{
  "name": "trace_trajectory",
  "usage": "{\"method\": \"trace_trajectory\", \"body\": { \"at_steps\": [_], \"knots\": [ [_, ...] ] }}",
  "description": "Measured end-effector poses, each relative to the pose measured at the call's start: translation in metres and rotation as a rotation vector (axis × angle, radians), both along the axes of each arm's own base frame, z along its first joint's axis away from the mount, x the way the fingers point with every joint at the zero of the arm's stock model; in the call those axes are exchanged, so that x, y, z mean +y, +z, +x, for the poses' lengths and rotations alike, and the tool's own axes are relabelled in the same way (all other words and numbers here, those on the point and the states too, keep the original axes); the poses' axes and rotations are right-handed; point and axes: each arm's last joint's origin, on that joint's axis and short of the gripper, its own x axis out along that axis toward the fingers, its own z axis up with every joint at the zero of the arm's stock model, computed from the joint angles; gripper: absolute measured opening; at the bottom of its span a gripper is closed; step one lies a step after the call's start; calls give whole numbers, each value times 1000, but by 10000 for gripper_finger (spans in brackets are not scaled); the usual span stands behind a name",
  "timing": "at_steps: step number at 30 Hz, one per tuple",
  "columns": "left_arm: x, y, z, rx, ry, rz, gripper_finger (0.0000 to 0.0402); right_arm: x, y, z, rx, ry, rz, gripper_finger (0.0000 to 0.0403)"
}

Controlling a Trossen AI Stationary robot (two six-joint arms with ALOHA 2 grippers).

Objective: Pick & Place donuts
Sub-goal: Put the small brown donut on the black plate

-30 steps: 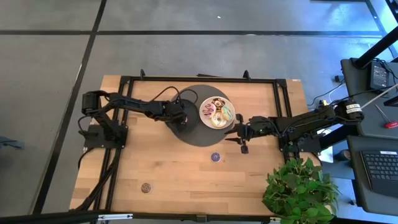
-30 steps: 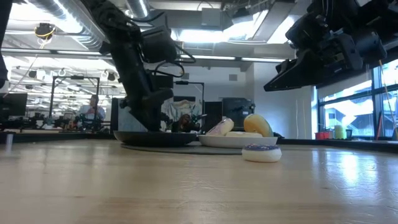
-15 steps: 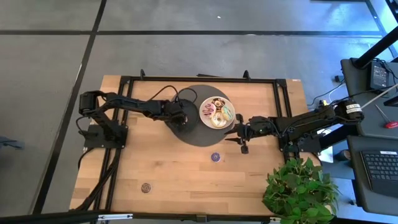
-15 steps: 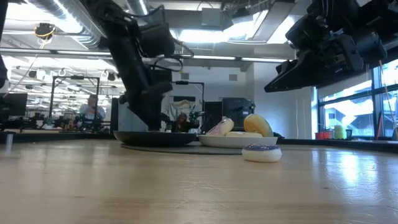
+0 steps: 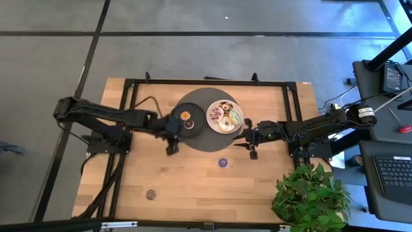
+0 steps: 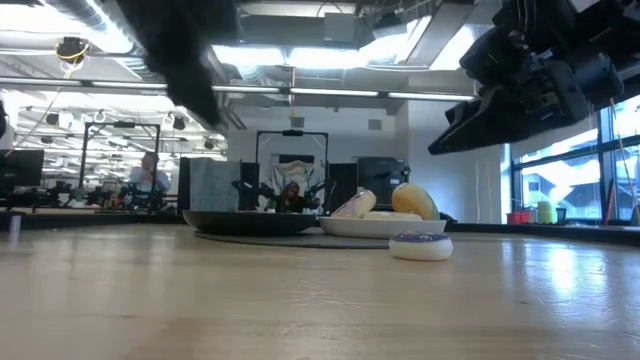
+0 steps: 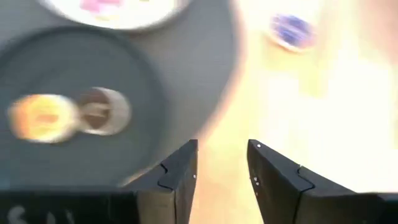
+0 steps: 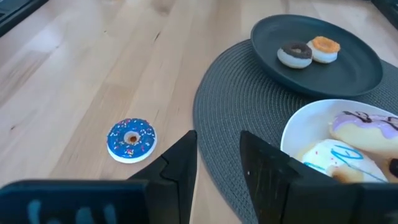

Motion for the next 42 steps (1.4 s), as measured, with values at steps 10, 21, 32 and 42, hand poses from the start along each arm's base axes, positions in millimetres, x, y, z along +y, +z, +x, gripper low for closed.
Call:
{"method": "trace_trajectory", "body": {
  "at_steps": [10, 21, 32, 42],
  "knots": [
    [-85, -1, -18, 24, -386, -118, 154, 0, -1, -1, 17, -26, 47, 124],
    [-142, -27, -36, 148, -560, -85, 157, 0, -1, -1, 17, -27, 50, 124],
    [-172, -71, -45, 362, -635, -6, 157, 0, -1, -1, 17, -38, 70, 124],
    [-181, -90, -47, 455, -657, -22, 157, 0, -1, -1, 17, -39, 71, 124]
  ]
}}
